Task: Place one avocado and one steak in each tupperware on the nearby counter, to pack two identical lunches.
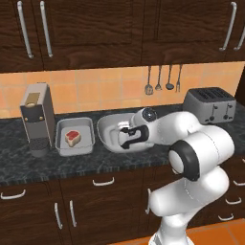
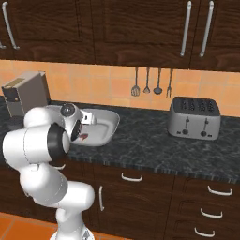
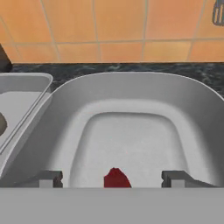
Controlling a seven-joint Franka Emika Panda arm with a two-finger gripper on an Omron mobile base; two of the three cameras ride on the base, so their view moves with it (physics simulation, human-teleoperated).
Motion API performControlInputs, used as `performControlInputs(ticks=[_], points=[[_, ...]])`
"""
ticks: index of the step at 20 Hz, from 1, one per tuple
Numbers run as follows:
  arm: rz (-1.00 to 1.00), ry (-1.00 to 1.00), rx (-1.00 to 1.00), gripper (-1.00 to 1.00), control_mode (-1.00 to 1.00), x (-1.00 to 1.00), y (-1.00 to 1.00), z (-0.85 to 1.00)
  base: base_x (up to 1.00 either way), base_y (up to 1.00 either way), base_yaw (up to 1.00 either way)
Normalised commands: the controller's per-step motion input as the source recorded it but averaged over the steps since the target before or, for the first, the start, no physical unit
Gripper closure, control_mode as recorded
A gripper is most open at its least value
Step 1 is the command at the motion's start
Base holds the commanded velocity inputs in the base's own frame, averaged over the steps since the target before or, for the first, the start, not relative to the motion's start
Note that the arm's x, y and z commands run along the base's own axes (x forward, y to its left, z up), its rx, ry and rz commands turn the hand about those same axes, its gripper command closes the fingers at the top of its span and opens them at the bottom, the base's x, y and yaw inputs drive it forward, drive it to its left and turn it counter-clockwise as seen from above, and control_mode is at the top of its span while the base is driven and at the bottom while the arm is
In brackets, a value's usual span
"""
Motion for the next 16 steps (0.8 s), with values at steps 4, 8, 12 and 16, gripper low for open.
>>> performControlInputs(ticks=[4,8,12,16], points=[[0.0,-0.11,0.0,-1.0,-1.0,-0.18,0.0,0.04,0.0,0.0,0.0],[0.0,-0.11,0.01,-1.0,-1.0,-0.67,0.0,0.37,0.0,0.0,0.0],[0.01,-0.11,0.04,-1.0,-1.0,-0.96,0.0,0.73,0.0,0.0,0.0],[0.04,-0.07,0.0,-1.0,-1.0,-0.76,0.0,0.99,0.0,0.0,0.0]])
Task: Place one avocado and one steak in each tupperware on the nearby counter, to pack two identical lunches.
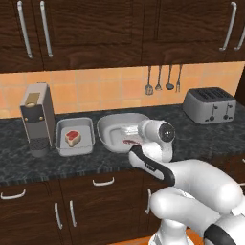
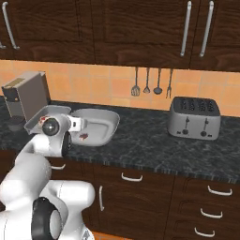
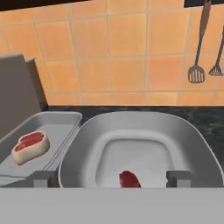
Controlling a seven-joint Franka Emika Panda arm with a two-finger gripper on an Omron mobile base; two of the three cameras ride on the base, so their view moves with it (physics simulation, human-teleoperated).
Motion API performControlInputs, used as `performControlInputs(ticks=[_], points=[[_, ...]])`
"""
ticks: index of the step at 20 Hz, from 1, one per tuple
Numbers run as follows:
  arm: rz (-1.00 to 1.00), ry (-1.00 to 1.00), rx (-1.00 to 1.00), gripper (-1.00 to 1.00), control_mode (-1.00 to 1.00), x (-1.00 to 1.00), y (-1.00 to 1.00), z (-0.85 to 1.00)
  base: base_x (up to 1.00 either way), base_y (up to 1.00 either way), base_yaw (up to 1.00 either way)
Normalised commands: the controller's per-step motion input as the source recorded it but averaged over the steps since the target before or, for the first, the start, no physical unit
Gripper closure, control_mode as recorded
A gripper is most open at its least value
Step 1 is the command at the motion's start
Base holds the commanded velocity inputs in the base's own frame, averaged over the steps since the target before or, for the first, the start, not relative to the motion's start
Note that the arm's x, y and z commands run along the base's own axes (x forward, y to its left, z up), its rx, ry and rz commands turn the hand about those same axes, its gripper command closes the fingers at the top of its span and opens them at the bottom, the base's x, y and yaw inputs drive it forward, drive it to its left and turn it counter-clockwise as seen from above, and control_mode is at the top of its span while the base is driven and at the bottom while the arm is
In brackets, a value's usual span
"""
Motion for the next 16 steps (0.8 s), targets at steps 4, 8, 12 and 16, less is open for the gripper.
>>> performControlInputs(ticks=[4,8,12,16], points=[[0.1,0.0,-0.01,-1.0,-1.0,-0.46,0.0,1.0,0.0,0.0,0.0],[0.13,0.08,-0.05,-1.0,-1.0,-0.59,-0.03,0.9,0.0,0.0,0.0],[0.01,0.24,-0.1,-1.0,-1.0,-0.94,0.0,0.86,0.0,0.0,0.0],[0.0,0.28,-0.11,-1.0,-1.0,-1.0,0.0,0.8,0.0,0.0,0.0]])
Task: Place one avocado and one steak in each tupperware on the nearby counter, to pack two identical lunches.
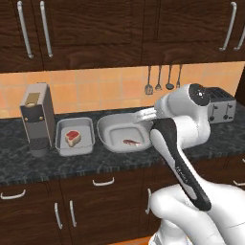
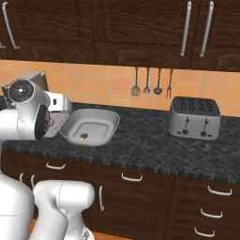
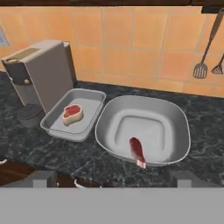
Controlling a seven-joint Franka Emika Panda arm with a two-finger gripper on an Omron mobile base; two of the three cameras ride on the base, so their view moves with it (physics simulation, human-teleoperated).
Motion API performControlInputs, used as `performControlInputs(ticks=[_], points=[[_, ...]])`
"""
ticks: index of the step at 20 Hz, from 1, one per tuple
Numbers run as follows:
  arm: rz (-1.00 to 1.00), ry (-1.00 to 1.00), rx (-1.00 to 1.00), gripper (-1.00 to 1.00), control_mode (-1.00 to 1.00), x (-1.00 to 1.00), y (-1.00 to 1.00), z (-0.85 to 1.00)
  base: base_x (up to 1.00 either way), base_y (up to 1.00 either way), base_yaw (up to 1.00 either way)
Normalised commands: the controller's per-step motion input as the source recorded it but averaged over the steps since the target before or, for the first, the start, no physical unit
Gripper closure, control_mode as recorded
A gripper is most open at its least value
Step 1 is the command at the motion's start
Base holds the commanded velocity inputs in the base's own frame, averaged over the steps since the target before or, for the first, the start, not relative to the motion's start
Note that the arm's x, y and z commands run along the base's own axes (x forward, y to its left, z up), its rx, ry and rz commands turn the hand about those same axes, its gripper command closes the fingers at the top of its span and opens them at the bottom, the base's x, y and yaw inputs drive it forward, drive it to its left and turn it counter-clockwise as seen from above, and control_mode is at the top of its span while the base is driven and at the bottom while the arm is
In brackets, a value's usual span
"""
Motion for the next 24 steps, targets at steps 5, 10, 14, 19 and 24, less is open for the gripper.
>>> performControlInputs(ticks=[5,10,14,19,24], points=[[0.0,0.18,-0.02,-1.0,-1.0,-1.0,-0.01,0.79,0.0,0.0,0.0],[0.0,0.07,0.0,-1.0,-1.0,-1.0,-0.01,0.6,0.0,0.0,0.0],[0.0,-0.07,0.0,-1.0,-1.0,-1.0,0.0,0.01,0.0,0.0,0.0],[0.0,-0.16,0.03,-1.0,-1.0,-1.0,-0.19,0.0,0.0,0.0,0.0],[0.0,-0.07,0.07,-1.0,-1.0,-0.62,-0.15,0.0,0.0,0.0,0.0]])
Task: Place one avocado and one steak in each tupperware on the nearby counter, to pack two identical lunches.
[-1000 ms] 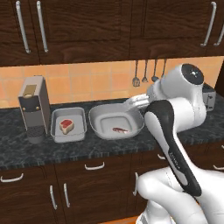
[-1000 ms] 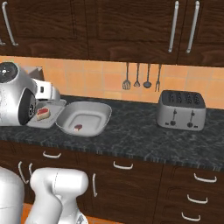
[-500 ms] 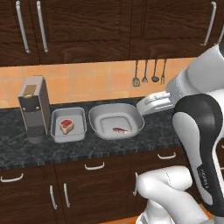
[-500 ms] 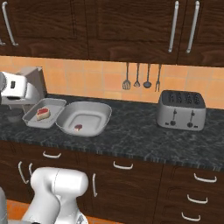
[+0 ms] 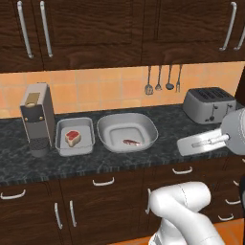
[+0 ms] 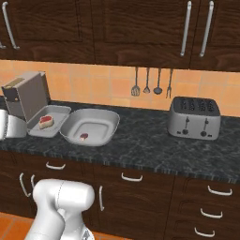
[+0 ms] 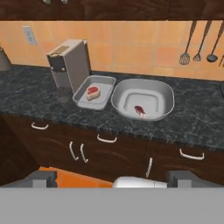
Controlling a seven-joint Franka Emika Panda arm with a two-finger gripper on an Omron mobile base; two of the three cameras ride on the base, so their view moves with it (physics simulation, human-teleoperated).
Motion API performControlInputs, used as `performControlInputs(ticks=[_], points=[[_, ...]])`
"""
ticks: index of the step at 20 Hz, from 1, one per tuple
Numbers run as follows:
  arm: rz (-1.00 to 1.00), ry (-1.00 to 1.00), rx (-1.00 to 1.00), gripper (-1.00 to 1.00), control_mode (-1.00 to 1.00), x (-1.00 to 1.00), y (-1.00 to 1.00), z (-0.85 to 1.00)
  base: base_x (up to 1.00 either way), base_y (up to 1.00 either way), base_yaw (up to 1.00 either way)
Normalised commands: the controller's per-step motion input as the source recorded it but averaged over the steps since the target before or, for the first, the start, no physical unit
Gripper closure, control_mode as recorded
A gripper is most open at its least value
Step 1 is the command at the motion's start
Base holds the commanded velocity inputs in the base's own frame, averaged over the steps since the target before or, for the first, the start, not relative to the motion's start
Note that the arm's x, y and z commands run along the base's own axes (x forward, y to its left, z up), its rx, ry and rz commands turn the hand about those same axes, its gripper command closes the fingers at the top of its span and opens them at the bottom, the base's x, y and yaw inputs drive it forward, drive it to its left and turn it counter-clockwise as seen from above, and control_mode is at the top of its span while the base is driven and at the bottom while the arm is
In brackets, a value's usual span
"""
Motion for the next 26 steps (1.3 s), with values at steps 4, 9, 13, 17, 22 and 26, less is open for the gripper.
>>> performControlInputs(ticks=[4,9,13,17,22,26], points=[[0.0,0.0,0.0,-1.0,1.0,0.0,0.0,0.0,0.0,-0.03,0.0],[0.0,0.0,0.0,-1.0,1.0,0.0,0.0,0.0,-0.43,-0.35,0.01],[0.0,0.0,0.0,-1.0,1.0,0.0,0.0,0.0,-0.82,-0.35,0.01],[0.0,0.0,0.0,-1.0,1.0,0.0,0.0,0.0,-0.52,-0.44,0.0],[0.0,0.0,0.0,-1.0,1.0,0.0,0.0,0.0,-0.28,-0.84,0.0],[0.0,0.0,0.0,-1.0,1.0,0.0,0.0,0.0,-0.37,-0.85,0.0]])
